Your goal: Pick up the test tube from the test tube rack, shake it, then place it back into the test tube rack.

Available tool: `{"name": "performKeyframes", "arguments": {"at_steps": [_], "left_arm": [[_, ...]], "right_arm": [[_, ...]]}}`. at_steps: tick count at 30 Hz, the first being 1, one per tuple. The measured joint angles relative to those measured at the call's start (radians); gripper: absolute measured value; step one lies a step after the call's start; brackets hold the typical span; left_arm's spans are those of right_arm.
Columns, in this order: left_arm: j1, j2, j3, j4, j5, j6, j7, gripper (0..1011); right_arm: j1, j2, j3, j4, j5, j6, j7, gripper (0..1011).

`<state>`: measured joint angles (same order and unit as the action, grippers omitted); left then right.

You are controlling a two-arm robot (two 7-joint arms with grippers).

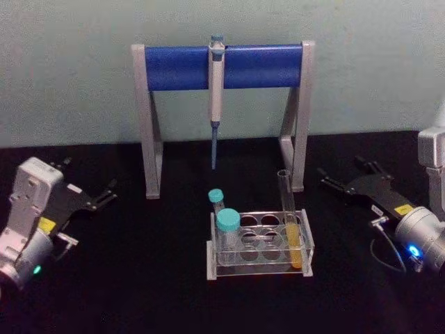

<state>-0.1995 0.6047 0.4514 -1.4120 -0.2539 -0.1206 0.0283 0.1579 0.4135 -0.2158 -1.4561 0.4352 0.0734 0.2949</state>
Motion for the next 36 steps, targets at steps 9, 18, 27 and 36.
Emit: {"name": "performKeyframes", "arguments": {"at_steps": [9, 18, 27, 36], "left_arm": [[0.0, 0.0, 0.0, 0.0, 0.0, 0.0, 0.0, 1001], [0.0, 0.0, 0.0, 0.0, 0.0, 0.0, 0.0, 1001], [0.0, 0.0, 0.0, 0.0, 0.0, 0.0, 0.0, 1001], [0.0, 0.0, 0.0, 0.0, 0.0, 0.0, 0.0, 1001]], "right_arm": [[0.001, 0.0, -0.001, 0.0, 0.0, 0.001, -0.001, 1000], [0.001, 0.0, -0.001, 0.0, 0.0, 0.001, -0.001, 1000], [0.001, 0.0, -0.001, 0.0, 0.0, 0.001, -0.002, 1000], [0.001, 0.0, -0.001, 0.0, 0.0, 0.001, -0.002, 1000]]}}
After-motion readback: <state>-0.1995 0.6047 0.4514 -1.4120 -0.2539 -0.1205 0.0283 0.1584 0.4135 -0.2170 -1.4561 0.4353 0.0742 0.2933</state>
